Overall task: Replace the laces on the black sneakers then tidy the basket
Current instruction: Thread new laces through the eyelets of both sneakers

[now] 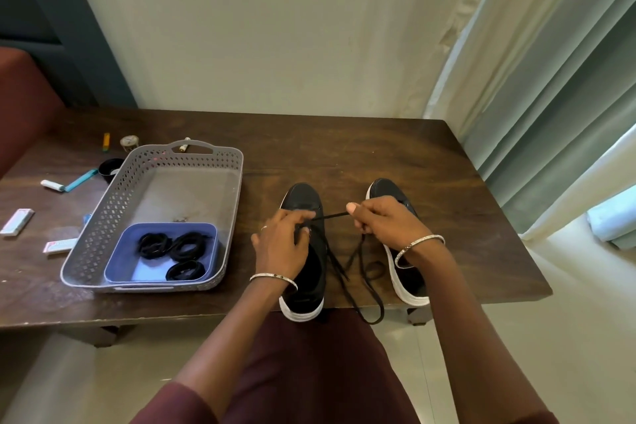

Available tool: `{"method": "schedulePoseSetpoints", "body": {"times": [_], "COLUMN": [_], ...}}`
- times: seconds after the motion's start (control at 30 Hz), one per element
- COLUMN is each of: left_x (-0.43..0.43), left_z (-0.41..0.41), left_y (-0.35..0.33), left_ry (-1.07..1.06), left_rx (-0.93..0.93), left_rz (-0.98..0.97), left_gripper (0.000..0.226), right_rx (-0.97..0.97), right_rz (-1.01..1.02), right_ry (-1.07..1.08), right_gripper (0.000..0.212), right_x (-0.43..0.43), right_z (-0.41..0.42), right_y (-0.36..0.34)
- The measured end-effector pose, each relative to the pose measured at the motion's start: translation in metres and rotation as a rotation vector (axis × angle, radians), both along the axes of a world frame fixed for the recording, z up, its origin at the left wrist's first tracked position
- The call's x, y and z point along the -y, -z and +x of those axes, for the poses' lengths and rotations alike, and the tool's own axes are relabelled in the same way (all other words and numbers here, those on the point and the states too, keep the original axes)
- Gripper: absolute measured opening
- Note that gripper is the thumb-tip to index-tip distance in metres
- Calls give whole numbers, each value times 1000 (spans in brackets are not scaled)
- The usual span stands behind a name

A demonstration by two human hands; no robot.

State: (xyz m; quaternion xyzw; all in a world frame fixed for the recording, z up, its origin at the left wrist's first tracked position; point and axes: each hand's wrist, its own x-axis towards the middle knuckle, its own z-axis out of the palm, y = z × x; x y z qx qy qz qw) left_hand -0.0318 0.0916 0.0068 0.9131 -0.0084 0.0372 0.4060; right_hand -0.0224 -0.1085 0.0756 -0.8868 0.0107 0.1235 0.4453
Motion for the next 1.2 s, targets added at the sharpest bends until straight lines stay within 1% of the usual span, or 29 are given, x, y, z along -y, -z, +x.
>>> {"method": "schedulePoseSetpoints", "body": {"times": [0.07, 0.13, 0.2, 0.3, 0.4, 0.5, 0.53, 0.6, 0.67, 0.7, 0.77, 0.8, 0.83, 0.9, 0.93, 0.97, 1.03, 1.1, 1.13, 1.2], "left_x": [6, 13, 17, 11, -3, -18, -23, -32, -38, -39, -40, -38, -35, -24, -18, -13, -10, -13, -15, -21], "left_z": [6, 12, 19, 25, 33, 40, 42, 44, 46, 47, 49, 49, 45, 40, 37, 35, 36, 39, 39, 39], "left_y": [-13, -30, -44, -52, -51, -48, -47, -45, -45, -47, -52, -59, -69, -86, -92, -98, -102, -100, -99, -101], "left_ry": [127, 233, 240, 153, -3, -161, -205, -246, -200, -143, -5, 79, 187, 429, 516, 557, 546, 531, 512, 382], "left_rx": [97, 163, 227, 254, 221, 111, 66, -23, -111, -137, -99, -56, -17, 46, 81, 108, 131, 101, 96, 136], "left_rz": [-27, 59, 148, 175, 152, 118, 86, -3, -35, -30, 40, 81, 104, 98, 90, 87, 62, 36, 35, 84], "left_gripper": [32, 29, 17, 16, 17, 19, 20, 20, 18, 21, 47, 55, 53, 43, 43, 42, 39, 35, 28, 10], "right_rx": [56, 124, 190, 241, 221, 203, 197, 202, 196, 187, 171, 162, 152, 137, 128, 116, 99, 82, 71, 65], "right_rz": [-74, -120, -123, -62, 59, 295, 346, 383, 393, 401, 391, 373, 350, 305, 297, 301, 329, 358, 373, 399], "right_ry": [-62, -104, -96, -28, 6, 61, 79, 109, 139, 144, 135, 125, 112, 67, 36, 10, -10, -19, -25, -17], "right_gripper": [39, 34, 30, 31, 34, 34, 34, 34, 34, 34, 34, 35, 35, 35, 35, 35, 35, 34, 34, 34], "right_x": [-2, -8, -13, -8, 8, 27, 32, 39, 41, 39, 31, 26, 19, 5, -2, -9, -17, -19, -19, -13], "right_z": [-7, -12, -17, -24, -33, -38, -40, -42, -43, -43, -42, -41, -41, -39, -39, -39, -38, -37, -37, -39], "right_y": [-19, -33, -43, -55, -63, -65, -67, -69, -67, -65, -60, -58, -55, -53, -52, -52, -53, -54, -54, -53]}}
